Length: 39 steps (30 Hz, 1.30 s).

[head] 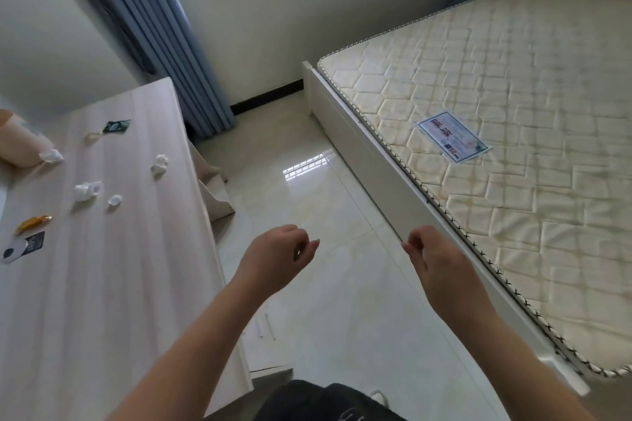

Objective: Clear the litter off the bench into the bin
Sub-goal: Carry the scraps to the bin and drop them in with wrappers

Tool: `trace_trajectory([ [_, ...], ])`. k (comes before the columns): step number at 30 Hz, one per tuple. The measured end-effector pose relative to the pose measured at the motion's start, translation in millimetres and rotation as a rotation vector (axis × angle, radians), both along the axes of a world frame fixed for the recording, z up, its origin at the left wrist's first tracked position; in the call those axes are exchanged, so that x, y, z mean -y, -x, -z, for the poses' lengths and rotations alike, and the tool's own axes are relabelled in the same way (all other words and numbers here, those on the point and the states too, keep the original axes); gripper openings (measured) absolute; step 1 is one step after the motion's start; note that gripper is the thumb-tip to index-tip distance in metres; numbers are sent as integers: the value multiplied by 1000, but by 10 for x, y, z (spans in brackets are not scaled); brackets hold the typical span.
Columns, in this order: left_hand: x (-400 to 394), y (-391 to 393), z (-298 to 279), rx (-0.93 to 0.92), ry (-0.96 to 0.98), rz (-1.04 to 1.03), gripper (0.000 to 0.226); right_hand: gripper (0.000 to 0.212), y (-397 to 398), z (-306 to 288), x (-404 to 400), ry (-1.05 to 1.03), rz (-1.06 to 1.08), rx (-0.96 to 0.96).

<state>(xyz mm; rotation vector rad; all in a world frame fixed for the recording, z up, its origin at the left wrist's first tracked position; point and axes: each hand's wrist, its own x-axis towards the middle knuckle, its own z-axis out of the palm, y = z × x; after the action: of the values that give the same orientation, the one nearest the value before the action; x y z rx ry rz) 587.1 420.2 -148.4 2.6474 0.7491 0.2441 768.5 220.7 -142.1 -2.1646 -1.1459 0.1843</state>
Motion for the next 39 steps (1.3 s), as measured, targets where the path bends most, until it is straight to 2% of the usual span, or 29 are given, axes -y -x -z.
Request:
trace_trajectory([
  [5, -124, -321, 11, 87, -36, 9, 33, 13, -251, 10, -186, -3, -83, 10],
  [9, -288, -448, 121, 79, -78, -44, 31, 12, -539, 73, -528, 27, -177, 19],
  [16, -938, -537, 222, 80, -98, -170, 32, 11, -1053, 185, -1481, 83, -309, 29],
  [22, -1441, -748, 50, 35, -232, -211, 32, 13, -1340, 80, -2302, 107, -425, 63],
  [31, -2172, -1229, 19, 18, -174, -342, 31, 11, -2002, -67, -3448, 72, -571, 56],
  [39, -2871, -1850, 12, -17, -68, -560, 31, 11, -2621, 67, -4618, 94, -731, -16],
])
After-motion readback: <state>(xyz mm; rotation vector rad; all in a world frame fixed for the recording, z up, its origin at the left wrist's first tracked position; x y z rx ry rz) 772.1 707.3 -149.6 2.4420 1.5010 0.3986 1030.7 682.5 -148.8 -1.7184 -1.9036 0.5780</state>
